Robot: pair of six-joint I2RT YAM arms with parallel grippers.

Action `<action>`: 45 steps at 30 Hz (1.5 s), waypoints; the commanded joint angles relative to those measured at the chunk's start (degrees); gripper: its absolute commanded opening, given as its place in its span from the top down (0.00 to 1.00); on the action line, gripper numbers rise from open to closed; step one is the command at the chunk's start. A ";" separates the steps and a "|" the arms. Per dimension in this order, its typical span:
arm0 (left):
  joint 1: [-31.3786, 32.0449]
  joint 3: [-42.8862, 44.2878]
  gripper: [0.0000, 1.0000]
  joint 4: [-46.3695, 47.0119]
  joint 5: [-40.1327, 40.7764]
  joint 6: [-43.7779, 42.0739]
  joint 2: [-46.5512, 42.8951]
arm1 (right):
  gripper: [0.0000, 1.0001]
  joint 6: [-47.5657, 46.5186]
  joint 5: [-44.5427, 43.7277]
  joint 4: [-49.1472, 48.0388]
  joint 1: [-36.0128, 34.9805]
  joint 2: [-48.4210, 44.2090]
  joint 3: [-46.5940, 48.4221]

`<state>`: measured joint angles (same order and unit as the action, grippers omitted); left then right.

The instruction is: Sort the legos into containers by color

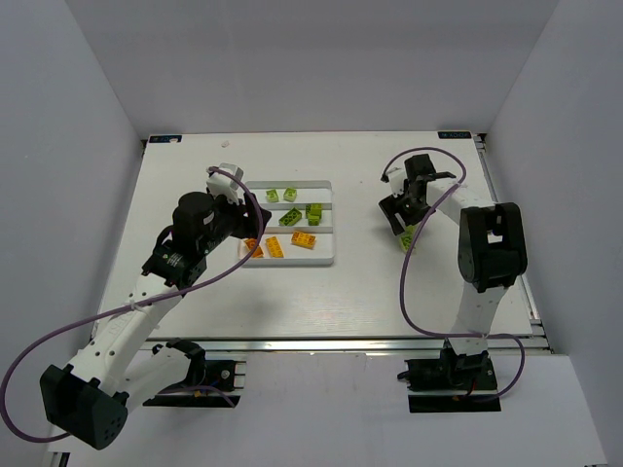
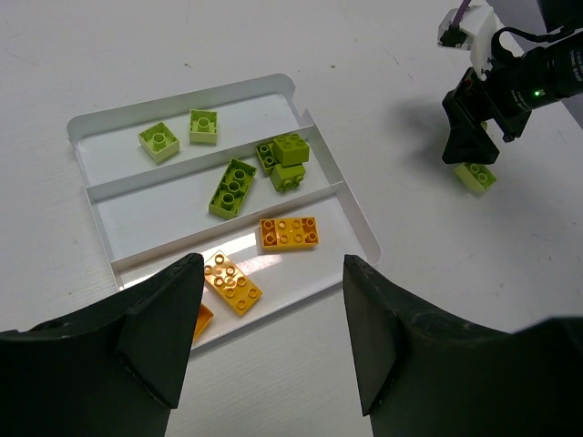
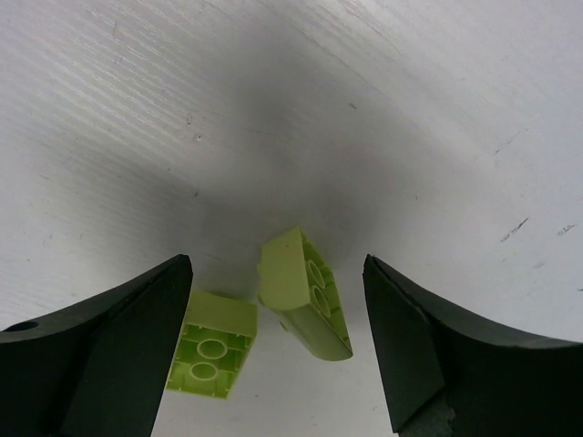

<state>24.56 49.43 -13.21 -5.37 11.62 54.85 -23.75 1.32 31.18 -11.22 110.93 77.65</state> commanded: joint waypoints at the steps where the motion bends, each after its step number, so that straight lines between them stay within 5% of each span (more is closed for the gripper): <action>1: -0.12 0.93 0.28 1.08 -0.52 -0.01 -1.15 | 0.20 -1.13 -1.06 -1.12 0.59 0.42 1.28; 15: -0.12 0.93 0.28 1.26 -0.35 0.07 -1.15 | 0.46 -2.00 -2.64 0.72 1.29 -0.72 1.45; 24: -0.12 0.58 0.28 1.78 -1.93 -0.10 -1.50 | 0.92 -2.09 4.73 2.22 -0.90 -3.44 4.00; 32: -0.12 -1.17 0.28 3.63 -2.11 -1.51 -4.31 | 0.95 5.63 19.14 3.97 -13.55 2.17 22.25; 40: -0.12 -2.49 0.28 5.04 -2.37 -3.18 -4.84 | 0.94 13.90 17.84 0.73 -18.57 20.80 50.37; 45: 0.40 -2.67 0.26 5.30 -3.51 -3.53 -4.14 | 0.86 16.45 16.52 -6.29 -19.89 23.89 48.40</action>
<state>24.62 47.20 -9.13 -7.07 8.99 51.00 -10.48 18.17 29.17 -30.70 133.95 126.82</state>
